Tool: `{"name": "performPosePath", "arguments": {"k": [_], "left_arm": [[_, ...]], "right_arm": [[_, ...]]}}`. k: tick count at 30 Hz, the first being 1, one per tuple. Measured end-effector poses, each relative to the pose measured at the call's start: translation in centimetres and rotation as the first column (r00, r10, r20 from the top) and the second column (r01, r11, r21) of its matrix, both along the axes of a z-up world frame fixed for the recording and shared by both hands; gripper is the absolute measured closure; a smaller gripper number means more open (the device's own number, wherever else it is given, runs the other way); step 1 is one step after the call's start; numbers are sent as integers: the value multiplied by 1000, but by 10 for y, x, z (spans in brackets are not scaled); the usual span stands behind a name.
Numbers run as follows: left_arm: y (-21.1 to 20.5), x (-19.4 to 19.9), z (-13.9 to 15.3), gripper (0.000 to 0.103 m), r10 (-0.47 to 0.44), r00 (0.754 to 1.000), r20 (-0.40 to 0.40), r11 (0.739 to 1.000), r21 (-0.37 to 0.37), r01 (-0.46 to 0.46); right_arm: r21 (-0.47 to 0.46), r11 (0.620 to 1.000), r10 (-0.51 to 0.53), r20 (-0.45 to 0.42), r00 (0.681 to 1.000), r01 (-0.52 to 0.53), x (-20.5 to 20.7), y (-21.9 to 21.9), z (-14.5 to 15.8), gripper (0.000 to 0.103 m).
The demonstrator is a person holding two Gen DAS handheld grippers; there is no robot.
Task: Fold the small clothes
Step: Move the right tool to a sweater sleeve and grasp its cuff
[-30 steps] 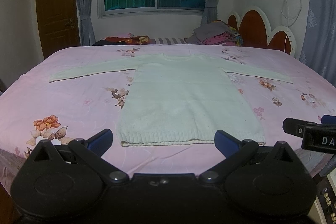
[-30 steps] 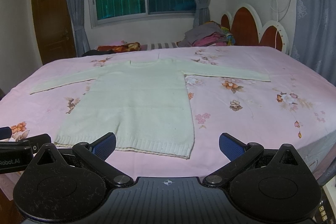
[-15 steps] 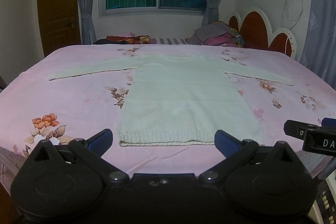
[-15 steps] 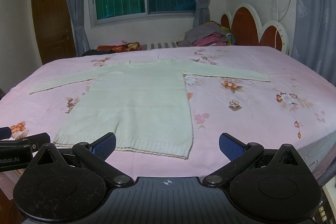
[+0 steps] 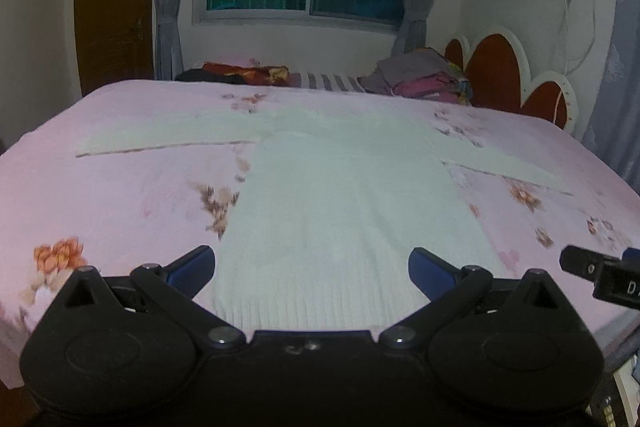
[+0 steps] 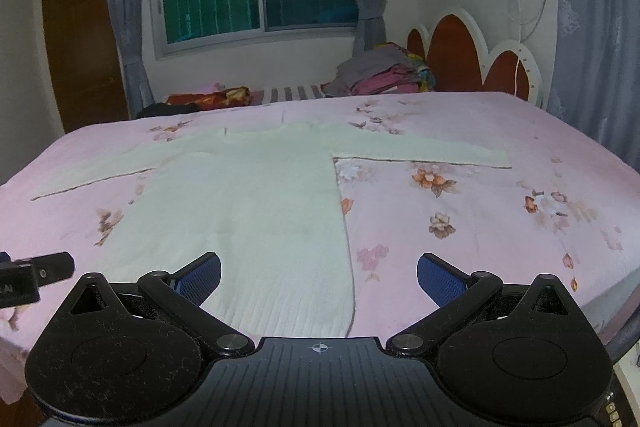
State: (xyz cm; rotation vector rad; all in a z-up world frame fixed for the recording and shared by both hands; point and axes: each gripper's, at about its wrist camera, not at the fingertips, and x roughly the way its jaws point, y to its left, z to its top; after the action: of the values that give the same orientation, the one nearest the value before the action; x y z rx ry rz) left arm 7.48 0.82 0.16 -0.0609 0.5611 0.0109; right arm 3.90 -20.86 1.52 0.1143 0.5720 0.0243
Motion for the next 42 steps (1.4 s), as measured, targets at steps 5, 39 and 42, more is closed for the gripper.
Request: {"name": "performPosePath", "arguments": {"k": [5, 39, 42], "left_arm": [[8, 43, -1, 0, -29, 1000, 2, 999, -29, 29], [-57, 292, -45, 0, -50, 991, -126, 999, -24, 47], [-73, 307, -50, 0, -28, 990, -136, 1000, 7, 29]], "right_arm": [[-3, 999, -41, -13, 999, 41, 45, -8, -4, 0], [179, 888, -421, -57, 905, 424, 294, -250, -48, 1], [198, 869, -447, -81, 891, 454, 317, -287, -64, 28]]}}
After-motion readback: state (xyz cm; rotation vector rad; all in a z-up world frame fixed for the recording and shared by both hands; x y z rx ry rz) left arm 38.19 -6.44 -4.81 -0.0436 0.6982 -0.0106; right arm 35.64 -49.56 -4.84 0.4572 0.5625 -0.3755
